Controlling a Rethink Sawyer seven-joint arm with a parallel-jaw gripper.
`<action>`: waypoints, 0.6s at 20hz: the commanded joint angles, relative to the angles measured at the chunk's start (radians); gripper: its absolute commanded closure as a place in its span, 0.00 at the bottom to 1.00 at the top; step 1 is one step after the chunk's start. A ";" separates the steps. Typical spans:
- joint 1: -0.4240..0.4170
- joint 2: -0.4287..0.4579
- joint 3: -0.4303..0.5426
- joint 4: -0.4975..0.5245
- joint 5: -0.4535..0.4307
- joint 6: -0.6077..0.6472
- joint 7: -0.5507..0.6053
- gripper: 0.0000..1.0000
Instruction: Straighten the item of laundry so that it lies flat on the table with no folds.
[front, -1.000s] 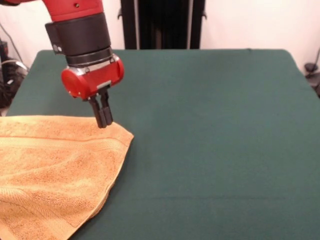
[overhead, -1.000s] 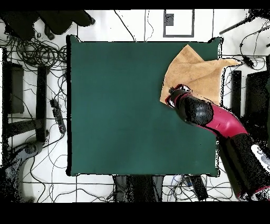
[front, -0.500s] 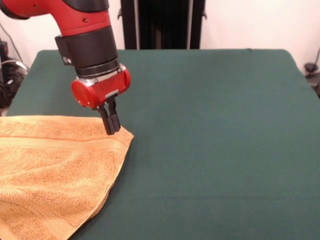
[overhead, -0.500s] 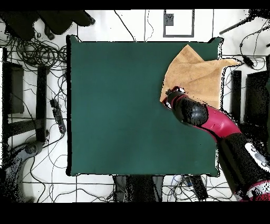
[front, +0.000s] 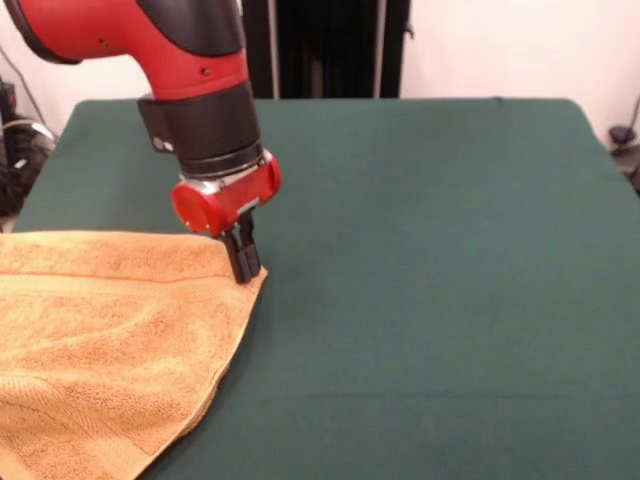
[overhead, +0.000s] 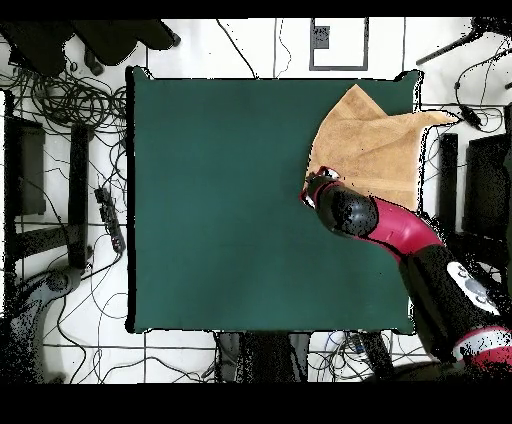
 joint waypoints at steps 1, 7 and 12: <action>0.159 0.032 -0.143 -0.150 -0.056 0.051 0.201 1.00; 0.160 -0.002 -0.160 -0.136 -0.049 0.067 0.188 1.00; 0.159 -0.026 -0.163 -0.125 -0.039 0.083 0.177 1.00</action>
